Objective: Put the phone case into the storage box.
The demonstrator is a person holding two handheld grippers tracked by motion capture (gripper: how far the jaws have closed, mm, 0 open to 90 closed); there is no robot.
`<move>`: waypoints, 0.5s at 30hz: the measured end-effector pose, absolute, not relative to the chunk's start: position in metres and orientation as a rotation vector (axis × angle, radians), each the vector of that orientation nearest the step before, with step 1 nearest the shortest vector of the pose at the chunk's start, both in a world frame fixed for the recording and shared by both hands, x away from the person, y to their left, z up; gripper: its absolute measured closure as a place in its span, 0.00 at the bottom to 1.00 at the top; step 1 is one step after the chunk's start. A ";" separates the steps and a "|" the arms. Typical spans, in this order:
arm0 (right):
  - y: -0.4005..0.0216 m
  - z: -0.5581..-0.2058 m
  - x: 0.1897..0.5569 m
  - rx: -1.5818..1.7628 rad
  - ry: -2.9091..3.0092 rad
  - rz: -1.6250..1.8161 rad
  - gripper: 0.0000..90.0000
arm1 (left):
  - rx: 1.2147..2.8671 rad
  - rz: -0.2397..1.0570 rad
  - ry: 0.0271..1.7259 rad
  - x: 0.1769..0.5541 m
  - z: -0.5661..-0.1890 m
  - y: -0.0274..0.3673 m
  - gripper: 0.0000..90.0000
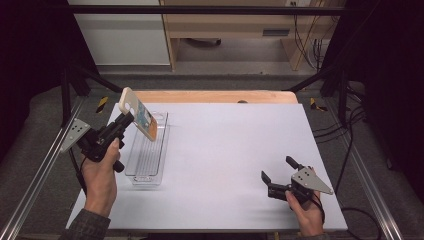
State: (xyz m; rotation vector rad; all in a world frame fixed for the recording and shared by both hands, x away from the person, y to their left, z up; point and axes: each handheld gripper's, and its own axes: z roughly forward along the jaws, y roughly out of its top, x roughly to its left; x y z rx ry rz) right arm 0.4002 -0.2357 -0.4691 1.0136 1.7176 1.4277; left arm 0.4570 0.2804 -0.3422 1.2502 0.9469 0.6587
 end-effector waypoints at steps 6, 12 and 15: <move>-0.235 -0.469 0.400 1.011 1.719 1.430 0.03 | 1.237 0.681 0.969 0.456 -0.342 0.284 0.89; -0.234 -0.470 0.400 1.009 1.725 1.432 0.03 | 1.235 0.709 0.992 0.455 -0.343 0.286 0.89; -0.234 -0.469 0.400 1.009 1.725 1.432 0.03 | 1.237 0.719 0.999 0.455 -0.344 0.286 0.89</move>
